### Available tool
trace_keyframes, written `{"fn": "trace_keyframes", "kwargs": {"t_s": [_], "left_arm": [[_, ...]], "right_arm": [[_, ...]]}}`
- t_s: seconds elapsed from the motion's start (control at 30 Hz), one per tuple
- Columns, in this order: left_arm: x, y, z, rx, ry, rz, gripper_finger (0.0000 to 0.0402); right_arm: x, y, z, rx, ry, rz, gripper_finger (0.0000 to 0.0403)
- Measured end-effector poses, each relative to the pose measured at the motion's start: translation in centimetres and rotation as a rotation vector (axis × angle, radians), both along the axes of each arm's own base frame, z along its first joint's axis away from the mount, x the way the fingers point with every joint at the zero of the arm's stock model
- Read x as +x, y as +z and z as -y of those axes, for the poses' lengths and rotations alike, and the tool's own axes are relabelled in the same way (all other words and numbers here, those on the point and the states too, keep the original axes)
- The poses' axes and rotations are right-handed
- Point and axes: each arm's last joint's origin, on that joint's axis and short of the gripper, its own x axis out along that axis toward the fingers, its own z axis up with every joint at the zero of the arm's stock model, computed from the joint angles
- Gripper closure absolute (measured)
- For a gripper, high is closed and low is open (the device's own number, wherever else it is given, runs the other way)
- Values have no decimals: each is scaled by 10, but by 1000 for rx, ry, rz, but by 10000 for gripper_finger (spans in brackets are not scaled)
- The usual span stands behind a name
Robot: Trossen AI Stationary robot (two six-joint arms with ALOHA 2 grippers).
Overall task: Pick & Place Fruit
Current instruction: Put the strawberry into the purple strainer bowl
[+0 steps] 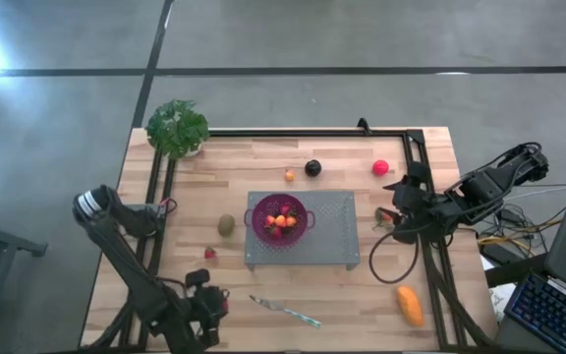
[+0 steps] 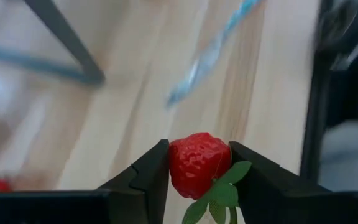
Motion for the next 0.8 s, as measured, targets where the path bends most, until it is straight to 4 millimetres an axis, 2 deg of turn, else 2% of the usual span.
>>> {"fn": "trace_keyframes", "kwargs": {"t_s": [0.2,0.4,0.6,0.8], "left_arm": [[0,25,0,15,23,250,245],[-2,38,8,103,33,458,245],[-8,42,14,127,91,569,246],[-4,32,15,110,118,652,247]], "right_arm": [[10,4,-8,-1,75,69,141],[34,5,-33,-103,289,158,146],[60,-11,-68,-276,410,141,158],[82,-36,-99,-391,437,96,144]]}}
